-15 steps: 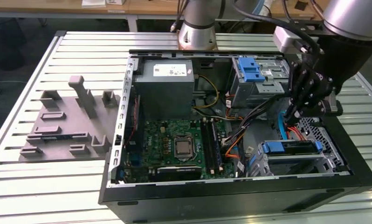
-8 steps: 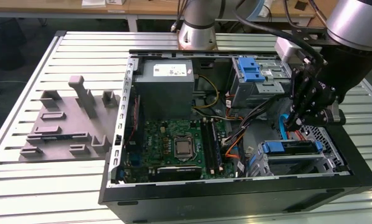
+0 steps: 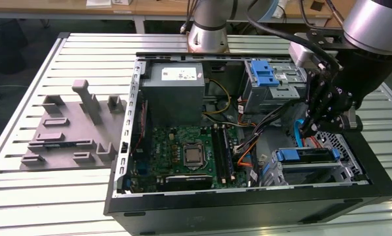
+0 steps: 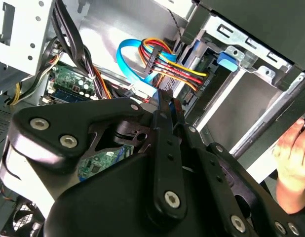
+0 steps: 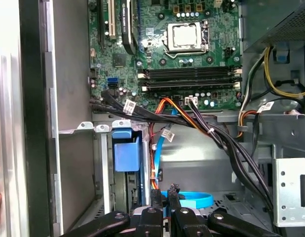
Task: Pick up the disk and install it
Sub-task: 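Insert the second disk wire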
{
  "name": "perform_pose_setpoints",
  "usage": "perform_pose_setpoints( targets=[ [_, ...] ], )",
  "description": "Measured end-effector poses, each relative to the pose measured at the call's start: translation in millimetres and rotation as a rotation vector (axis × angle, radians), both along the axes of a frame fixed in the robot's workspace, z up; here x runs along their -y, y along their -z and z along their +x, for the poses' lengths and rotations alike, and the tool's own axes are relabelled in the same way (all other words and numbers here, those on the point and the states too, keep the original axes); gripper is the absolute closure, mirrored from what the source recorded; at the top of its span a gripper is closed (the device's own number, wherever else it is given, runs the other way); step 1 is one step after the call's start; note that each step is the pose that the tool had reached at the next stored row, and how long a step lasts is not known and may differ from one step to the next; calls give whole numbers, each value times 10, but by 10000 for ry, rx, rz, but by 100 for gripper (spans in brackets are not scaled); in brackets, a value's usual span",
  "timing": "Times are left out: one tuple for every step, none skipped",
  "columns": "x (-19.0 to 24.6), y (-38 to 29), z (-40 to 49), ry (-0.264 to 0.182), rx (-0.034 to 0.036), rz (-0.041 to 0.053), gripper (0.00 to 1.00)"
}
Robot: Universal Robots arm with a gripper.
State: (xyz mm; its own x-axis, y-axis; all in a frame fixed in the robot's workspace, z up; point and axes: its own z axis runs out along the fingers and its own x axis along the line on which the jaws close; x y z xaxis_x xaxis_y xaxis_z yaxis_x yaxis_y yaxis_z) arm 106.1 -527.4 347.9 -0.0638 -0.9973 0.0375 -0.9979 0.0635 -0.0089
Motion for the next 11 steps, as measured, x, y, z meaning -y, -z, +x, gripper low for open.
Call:
perform_pose_setpoints(
  targets=[
    [4,2,-2,-7,22,3,84],
    [12,6,-4,-16,36,4,84],
    [21,12,-4,-22,42,4,84],
    [32,20,-5,-27,45,4,84],
    [42,29,-5,-30,45,4,84],
    [48,39,-6,-32,46,5,84],
    [54,48,-6,-34,45,5,84],
    [61,57,-6,-34,45,4,84],
    [71,64,-6,-35,45,2,84],
    [88,71,-6,-36,46,3,84],
    [105,78,-6,-36,46,6,84]
  ],
)
